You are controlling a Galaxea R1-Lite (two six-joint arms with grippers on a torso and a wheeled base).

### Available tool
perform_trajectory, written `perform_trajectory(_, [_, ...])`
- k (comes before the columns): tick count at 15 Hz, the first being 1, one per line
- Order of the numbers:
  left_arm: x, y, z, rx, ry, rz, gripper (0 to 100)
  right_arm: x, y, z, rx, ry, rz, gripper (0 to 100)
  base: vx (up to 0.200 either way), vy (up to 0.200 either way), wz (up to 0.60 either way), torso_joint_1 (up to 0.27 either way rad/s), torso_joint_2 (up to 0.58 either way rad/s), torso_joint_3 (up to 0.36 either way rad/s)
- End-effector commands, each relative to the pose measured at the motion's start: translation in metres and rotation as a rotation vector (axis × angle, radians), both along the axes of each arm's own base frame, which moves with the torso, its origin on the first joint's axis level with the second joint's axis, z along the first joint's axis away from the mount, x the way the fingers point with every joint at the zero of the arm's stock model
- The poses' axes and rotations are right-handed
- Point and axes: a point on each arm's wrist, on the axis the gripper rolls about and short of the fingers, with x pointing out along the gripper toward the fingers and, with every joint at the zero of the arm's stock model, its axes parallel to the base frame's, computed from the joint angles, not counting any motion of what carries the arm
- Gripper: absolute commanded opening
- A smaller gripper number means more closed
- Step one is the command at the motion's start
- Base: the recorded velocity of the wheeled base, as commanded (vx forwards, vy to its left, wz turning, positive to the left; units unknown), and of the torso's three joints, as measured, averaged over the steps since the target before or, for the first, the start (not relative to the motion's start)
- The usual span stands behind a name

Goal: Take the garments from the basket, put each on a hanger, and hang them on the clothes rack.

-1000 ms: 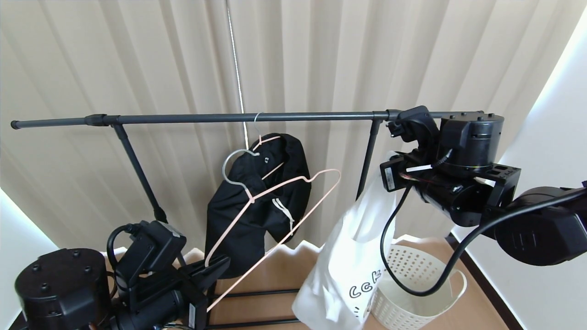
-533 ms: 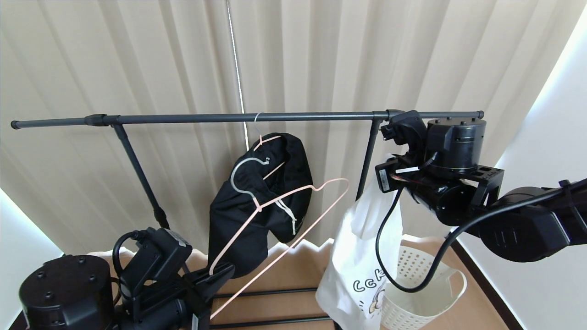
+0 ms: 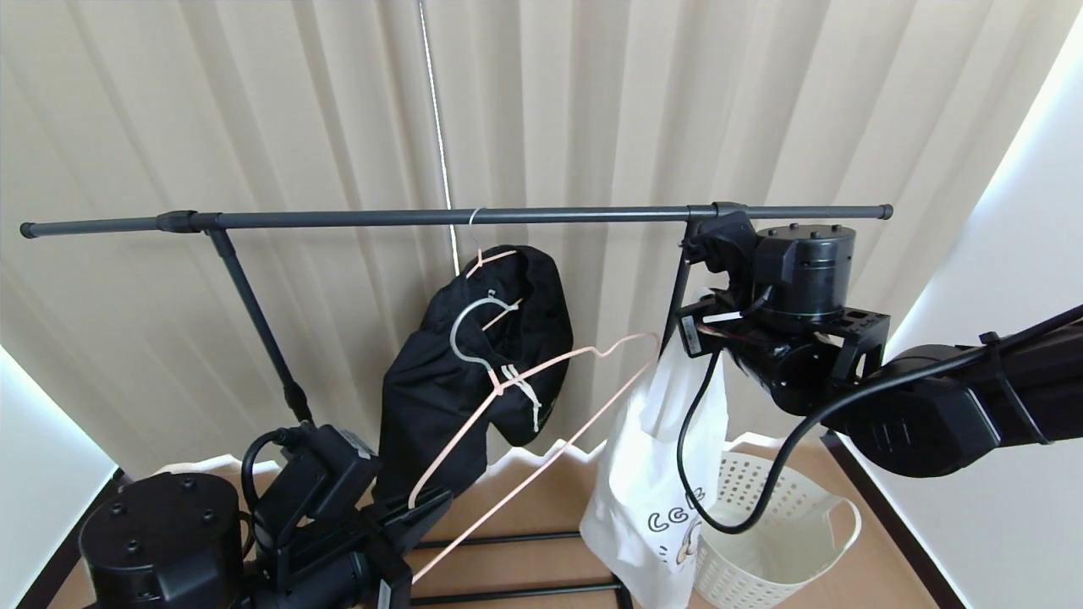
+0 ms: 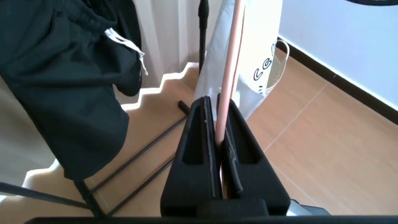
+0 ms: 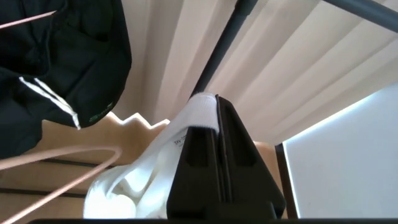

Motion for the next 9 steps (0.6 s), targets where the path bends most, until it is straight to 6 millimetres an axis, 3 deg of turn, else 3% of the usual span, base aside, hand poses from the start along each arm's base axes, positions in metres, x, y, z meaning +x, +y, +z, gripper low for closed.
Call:
perform_trajectory(1, [0.0010, -0.0018, -0.0051, 0.014, 0.020, -0.005, 0, 0.0105, 0.0045, -0.0088, -0.016, 0.007, -0.043, 0, 0.000, 0.000, 0.00, 0.000, 0.00, 0.000])
perform_trajectory(9, [0.0046, -0.0111, -0.0114, 0.021, 0.040, -0.019, 0, 0.0133, 0.0093, -0.0122, -0.002, -0.025, -0.053, 0, 0.000, 0.000, 0.00, 0.000, 0.00, 0.000])
